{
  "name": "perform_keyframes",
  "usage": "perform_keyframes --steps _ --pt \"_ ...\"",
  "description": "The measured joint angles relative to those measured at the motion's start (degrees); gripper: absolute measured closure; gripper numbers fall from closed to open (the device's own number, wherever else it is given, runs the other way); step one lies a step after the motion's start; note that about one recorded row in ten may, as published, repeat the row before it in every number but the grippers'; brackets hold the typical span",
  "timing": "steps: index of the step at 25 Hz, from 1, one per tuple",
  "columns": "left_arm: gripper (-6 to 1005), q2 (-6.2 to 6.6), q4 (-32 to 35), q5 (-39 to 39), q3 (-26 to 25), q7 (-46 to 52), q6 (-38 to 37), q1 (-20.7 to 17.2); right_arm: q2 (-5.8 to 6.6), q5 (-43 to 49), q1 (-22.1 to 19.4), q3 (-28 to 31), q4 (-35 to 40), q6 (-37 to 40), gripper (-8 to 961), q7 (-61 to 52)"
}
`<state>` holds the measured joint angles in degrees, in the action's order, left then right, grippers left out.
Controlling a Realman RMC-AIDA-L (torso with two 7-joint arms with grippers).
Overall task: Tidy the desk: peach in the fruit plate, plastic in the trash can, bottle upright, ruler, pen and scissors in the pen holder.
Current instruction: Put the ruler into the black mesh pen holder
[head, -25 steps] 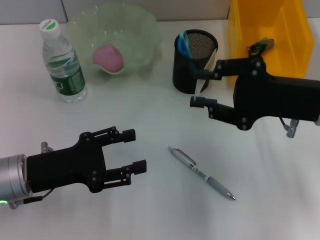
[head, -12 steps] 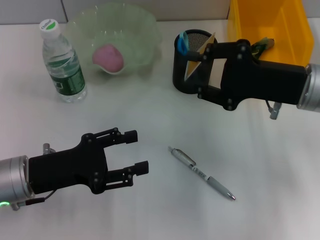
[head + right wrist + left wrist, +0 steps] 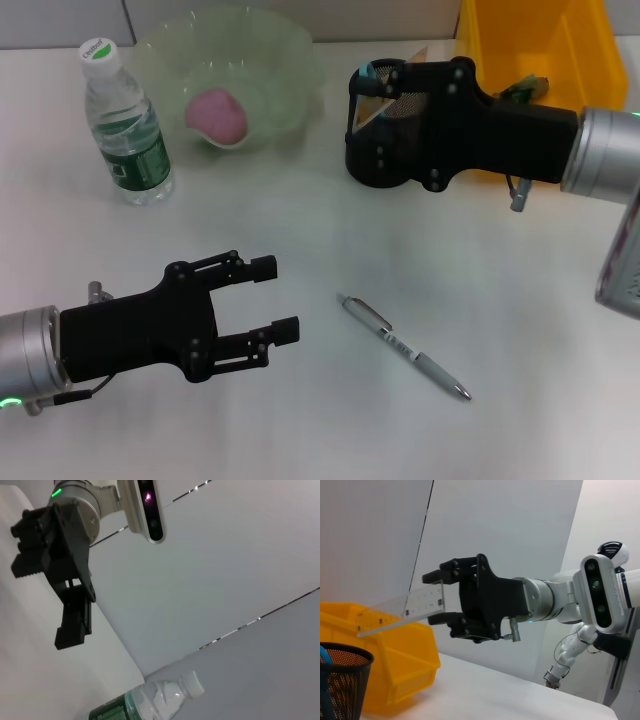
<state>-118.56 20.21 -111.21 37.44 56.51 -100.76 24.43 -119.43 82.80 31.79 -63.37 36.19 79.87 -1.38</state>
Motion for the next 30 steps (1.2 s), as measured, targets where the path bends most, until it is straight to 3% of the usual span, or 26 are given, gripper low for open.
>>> perform_keyframes --steps 9,30 --pt "246 0.00 0.00 0.04 0.00 -0.07 0.05 -0.03 0.07 -0.02 1.96 0.01 -2.18 -2.18 515 0.11" --pt "246 0.09 0.01 0.03 0.30 -0.37 -0.28 -0.50 -0.18 -3.73 2.19 -0.63 -3.62 -2.90 506 -2.68"
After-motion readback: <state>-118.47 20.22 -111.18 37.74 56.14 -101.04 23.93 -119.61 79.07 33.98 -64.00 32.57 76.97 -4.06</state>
